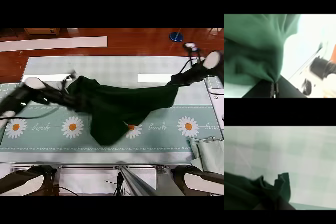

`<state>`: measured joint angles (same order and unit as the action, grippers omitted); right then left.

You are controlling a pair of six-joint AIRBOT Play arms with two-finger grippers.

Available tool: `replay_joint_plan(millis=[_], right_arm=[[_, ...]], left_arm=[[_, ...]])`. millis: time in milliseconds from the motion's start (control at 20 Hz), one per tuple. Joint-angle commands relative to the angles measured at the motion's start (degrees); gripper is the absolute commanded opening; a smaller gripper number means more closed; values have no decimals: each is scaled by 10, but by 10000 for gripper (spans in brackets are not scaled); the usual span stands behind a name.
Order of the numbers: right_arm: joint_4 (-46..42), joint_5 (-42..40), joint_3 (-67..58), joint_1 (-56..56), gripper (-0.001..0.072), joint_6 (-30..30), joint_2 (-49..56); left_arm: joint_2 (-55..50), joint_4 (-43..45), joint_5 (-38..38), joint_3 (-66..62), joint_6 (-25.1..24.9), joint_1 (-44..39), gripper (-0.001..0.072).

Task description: Fold the shirts.

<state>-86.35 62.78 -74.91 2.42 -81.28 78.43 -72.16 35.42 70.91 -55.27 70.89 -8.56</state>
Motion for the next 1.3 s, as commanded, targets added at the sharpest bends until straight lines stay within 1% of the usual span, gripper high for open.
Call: replay_joint_plan(millis=[0,150,250,350,500,600,700,750,850,950,1000,1150,1200,1250], right_arm=[[-1,-2,0,27,27,-2,-98],[1,-14,-1,40,26,-2,-227],[20,-37,-2,39,26,-2,-315],[45,-65,-4,39,25,-30,-393],[43,-63,-61,39,25,-82,-458],[43,-46,-129,39,26,-84,-473],[27,7,-201,39,25,-84,-471],[9,39,-233,39,25,-85,-471],[-28,119,-279,39,25,-90,-471],[-43,217,-307,39,25,-91,-471],[-42,269,-313,39,25,-91,-471],[-42,423,-314,39,25,-70,-456],[-31,436,-313,33,25,-87,-448],[-28,436,-313,30,25,-80,-438]], left_arm=[[110,-1,27,-116,-8,47,21],[205,0,22,-238,-8,119,21],[251,0,3,-305,-8,163,21],[287,2,-15,-354,-8,191,22],[323,4,-24,-401,-8,210,21],[345,6,-23,-419,-7,211,21],[370,12,-12,-435,-3,211,21],[383,28,-2,-443,17,211,20],[405,90,37,-470,66,211,20],[417,151,94,-506,118,211,20],[418,167,132,-528,140,211,20],[415,169,219,-561,205,211,19],[414,169,249,-560,216,212,19],[408,170,287,-560,223,214,19]])
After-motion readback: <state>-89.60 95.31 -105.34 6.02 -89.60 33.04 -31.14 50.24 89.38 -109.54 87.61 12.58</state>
